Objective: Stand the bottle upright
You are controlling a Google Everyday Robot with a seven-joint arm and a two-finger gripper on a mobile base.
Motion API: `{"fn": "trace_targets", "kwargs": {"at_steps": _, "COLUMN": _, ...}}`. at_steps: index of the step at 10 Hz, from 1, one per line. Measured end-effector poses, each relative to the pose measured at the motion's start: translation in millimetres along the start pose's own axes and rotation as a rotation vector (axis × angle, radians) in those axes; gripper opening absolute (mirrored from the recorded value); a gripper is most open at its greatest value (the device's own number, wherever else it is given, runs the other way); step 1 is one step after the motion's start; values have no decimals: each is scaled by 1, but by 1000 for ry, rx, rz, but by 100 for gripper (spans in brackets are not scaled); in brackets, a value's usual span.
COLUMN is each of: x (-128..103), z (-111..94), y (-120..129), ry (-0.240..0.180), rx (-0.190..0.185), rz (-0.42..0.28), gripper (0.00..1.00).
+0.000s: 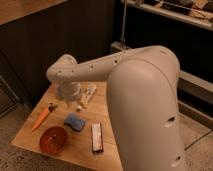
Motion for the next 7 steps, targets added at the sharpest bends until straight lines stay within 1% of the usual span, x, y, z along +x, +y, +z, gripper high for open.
{"fn": "trace_targets", "kwargs": {"at_steps": 7, "x": -2, "z": -1, "y": -2, "ry": -3, "rx": -2, "rz": 4, "gripper": 65}}
